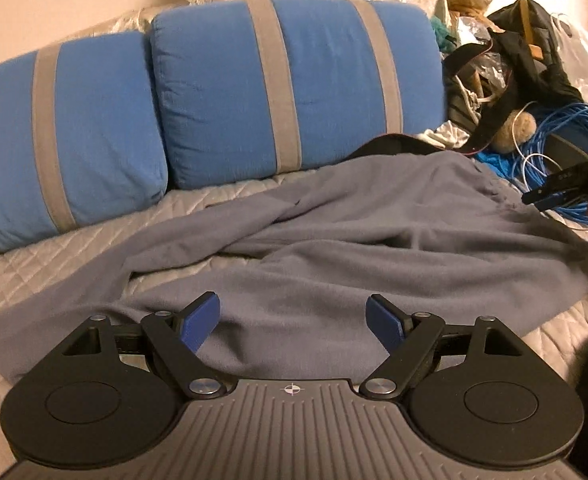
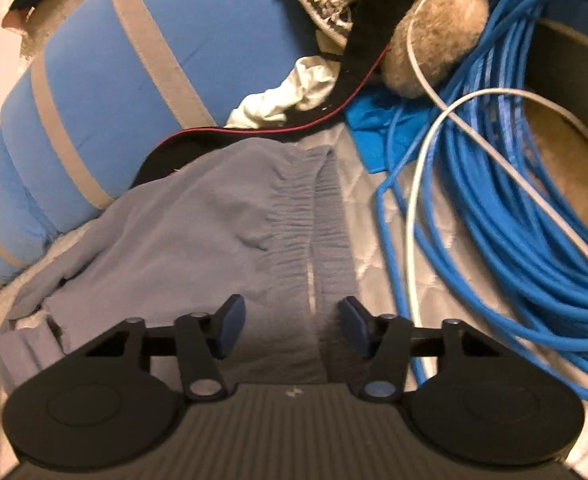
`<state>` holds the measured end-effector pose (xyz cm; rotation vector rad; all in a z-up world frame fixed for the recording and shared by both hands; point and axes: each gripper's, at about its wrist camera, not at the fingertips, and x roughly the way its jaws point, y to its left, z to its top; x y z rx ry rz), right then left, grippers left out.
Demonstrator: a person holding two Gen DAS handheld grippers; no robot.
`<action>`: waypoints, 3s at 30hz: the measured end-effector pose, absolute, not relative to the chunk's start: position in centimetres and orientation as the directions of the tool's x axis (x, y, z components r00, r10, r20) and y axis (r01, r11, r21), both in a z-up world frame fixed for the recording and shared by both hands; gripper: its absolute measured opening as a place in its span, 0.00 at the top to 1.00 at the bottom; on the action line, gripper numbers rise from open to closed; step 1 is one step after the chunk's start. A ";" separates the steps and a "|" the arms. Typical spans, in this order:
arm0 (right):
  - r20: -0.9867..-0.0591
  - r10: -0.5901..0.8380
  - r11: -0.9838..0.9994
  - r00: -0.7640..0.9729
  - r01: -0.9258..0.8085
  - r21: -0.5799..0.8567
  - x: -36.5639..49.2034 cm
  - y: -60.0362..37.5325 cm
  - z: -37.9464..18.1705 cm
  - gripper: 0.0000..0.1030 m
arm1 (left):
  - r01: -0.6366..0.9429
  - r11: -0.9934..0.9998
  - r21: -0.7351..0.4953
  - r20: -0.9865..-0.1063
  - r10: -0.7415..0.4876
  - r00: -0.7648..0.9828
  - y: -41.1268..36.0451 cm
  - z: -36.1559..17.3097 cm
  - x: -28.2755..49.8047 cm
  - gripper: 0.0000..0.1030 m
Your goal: Fold clothes
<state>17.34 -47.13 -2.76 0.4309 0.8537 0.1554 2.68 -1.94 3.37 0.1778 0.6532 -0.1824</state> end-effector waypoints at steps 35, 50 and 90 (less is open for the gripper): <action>-0.729 0.088 0.952 0.679 0.158 0.262 17.1 -46.4 -0.2 0.45 | 0.274 0.954 0.120 -0.633 -0.140 0.762 -3.6 3.5 2.3 0.22; -0.781 0.097 0.993 0.616 -0.010 0.116 10.8 -41.6 8.7 0.11 | 0.240 0.963 0.120 -0.589 -0.126 0.798 -1.9 5.5 1.3 0.22; -0.680 0.153 0.978 0.717 -0.208 0.002 -1.7 -39.3 21.6 0.00 | 0.202 0.973 0.114 -0.442 -0.132 0.887 1.7 9.8 -1.7 0.22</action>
